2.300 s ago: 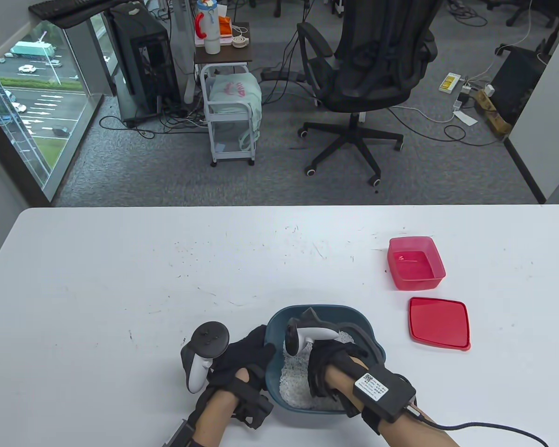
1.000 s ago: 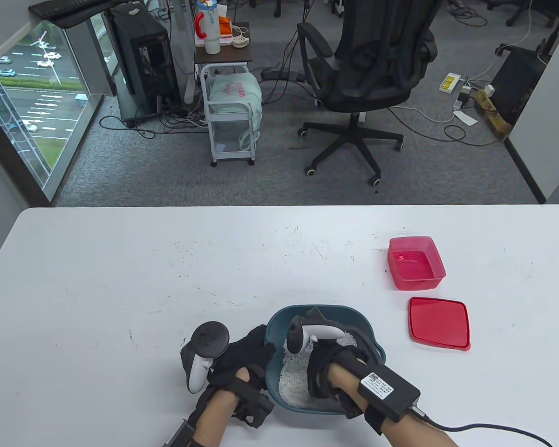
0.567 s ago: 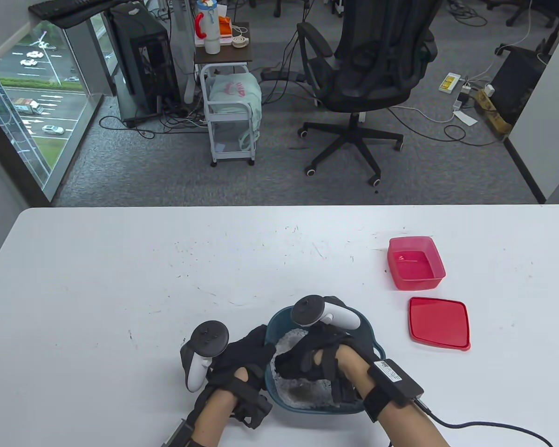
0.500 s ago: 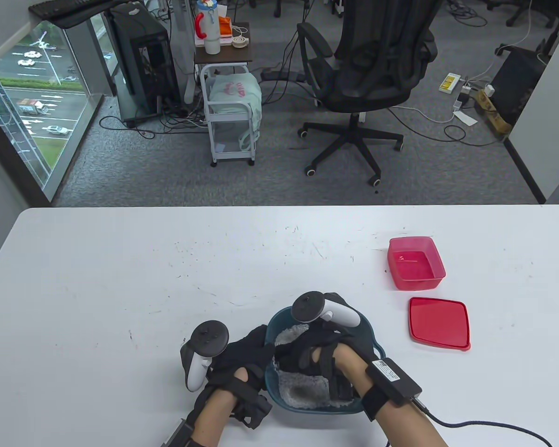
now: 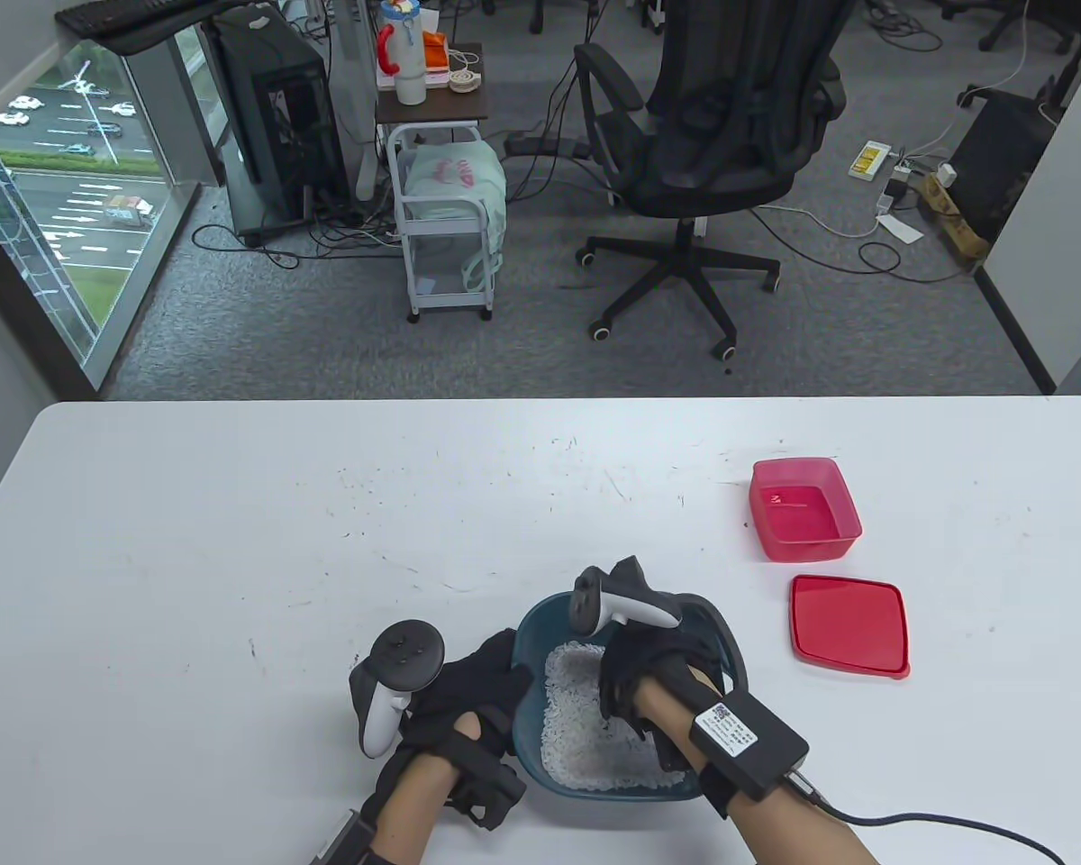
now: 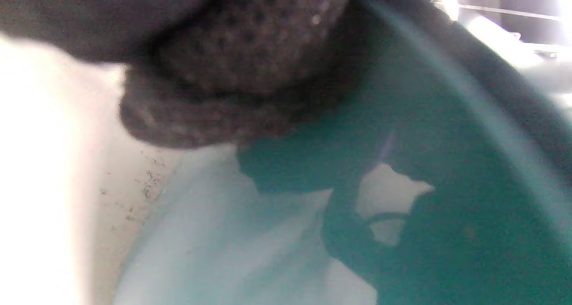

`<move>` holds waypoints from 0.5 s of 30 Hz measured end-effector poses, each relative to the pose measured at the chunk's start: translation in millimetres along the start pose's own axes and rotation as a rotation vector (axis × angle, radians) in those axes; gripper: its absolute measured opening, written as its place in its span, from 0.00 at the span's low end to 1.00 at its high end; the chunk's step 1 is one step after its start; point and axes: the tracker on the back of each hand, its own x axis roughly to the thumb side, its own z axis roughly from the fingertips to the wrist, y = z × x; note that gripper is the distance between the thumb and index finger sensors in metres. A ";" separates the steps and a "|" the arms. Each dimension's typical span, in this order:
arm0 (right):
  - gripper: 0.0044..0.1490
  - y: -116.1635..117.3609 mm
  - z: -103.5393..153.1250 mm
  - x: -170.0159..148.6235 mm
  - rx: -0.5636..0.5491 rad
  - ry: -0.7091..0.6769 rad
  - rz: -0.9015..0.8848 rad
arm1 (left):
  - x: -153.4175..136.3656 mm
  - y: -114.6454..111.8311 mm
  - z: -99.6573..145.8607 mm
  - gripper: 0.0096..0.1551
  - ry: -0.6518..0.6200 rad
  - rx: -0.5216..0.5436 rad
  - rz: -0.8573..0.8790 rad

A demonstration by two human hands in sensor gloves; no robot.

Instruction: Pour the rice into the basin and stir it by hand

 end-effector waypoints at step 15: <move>0.41 21.0 2.8 11.7 0.310 -0.581 -0.381 | -0.3 -0.3 1.2 0.38 0.018 0.018 0.010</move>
